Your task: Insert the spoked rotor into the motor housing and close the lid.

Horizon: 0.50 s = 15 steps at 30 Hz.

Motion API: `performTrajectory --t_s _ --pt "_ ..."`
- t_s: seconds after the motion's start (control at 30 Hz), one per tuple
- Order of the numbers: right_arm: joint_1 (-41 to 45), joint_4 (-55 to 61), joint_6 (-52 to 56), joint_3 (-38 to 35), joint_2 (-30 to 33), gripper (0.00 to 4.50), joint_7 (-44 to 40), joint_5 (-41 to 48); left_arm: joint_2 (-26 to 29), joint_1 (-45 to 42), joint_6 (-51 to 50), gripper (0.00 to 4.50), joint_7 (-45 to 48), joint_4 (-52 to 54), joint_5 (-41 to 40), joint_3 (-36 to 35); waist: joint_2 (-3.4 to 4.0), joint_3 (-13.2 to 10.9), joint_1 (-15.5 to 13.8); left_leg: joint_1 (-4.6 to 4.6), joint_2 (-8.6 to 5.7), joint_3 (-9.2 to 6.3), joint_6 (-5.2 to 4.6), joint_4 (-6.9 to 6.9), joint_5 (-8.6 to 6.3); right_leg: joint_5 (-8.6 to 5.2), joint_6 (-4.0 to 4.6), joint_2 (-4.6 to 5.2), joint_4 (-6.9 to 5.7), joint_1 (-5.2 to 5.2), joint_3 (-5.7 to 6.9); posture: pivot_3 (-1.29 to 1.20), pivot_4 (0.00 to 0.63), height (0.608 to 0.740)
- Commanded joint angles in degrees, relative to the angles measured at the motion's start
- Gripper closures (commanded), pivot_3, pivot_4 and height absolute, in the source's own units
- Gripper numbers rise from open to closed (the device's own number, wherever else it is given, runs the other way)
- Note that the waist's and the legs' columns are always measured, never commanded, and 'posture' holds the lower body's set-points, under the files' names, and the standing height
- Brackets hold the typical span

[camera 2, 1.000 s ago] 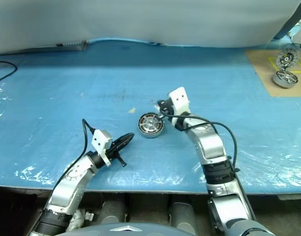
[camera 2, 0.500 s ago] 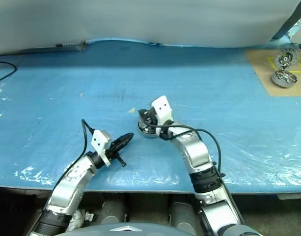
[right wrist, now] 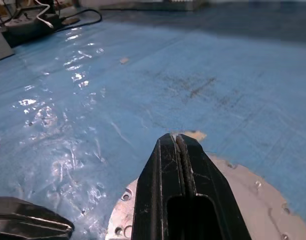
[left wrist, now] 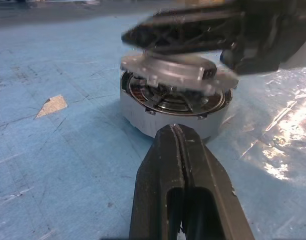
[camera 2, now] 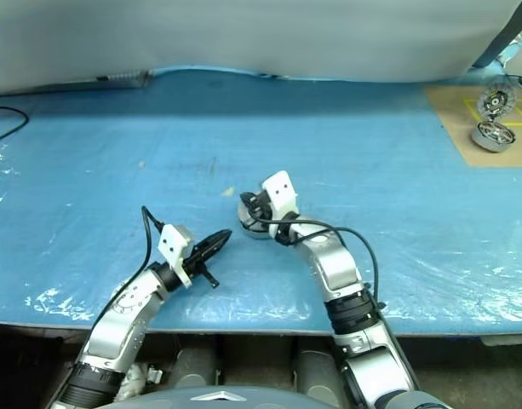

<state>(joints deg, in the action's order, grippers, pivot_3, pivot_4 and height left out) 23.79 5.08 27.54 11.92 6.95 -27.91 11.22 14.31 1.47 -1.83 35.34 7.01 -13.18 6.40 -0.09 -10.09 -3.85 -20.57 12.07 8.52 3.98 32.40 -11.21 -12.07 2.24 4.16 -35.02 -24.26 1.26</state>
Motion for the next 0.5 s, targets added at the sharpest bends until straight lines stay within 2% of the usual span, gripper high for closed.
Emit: performTrajectory --t_s 0.03,0.07,0.4,0.43,0.5 --pt "0.31 5.39 1.1 0.06 0.39 4.1 -0.22 0.85 0.26 0.04 -0.3 4.5 -0.17 2.99 -0.48 0.16 0.0 0.0 0.01 0.01 0.0 0.0 0.0 -0.01 0.0 0.0 0.0 0.0 0.0 0.0 0.0 0.0 0.15 0.74" --pt "0.22 5.77 1.3 0.11 0.49 3.92 -0.03 0.72 0.27 0.05 -0.42 4.5 -0.15 3.11 -0.47 0.21 0.0 0.0 0.05 0.01 0.01 0.0 0.0 -0.01 0.0 0.0 0.0 -0.01 -0.01 0.0 0.0 0.0 0.15 0.74" --pt "-3.11 6.8 3.44 1.95 1.87 0.35 1.79 -1.52 1.01 -0.51 -1.01 4.5 0.57 2.91 -0.81 -0.06 0.0 0.0 0.04 -0.01 -0.01 0.0 0.0 -0.01 0.0 0.0 0.0 0.0 0.0 0.0 -0.01 0.0 0.15 0.74" --pt "-3.32 6.29 2.76 2.15 1.94 0.07 2.17 -2.12 1.09 -0.51 -0.96 4.5 0.62 2.85 -0.83 -0.04 0.0 0.0 0.07 0.0 -0.01 0.0 0.0 0.0 0.0 0.0 0.0 0.0 0.0 0.0 -0.01 0.0 0.15 0.74" --pt "-3.68 5.11 1.57 2.19 1.79 0.07 3.03 -3.06 1.24 -0.5 -0.81 4.5 0.77 2.67 -0.81 0.04 0.0 0.0 0.07 0.0 0.0 0.0 0.0 0.0 0.0 0.0 0.0 0.0 -0.01 0.0 -0.01 0.0 0.15 0.74"
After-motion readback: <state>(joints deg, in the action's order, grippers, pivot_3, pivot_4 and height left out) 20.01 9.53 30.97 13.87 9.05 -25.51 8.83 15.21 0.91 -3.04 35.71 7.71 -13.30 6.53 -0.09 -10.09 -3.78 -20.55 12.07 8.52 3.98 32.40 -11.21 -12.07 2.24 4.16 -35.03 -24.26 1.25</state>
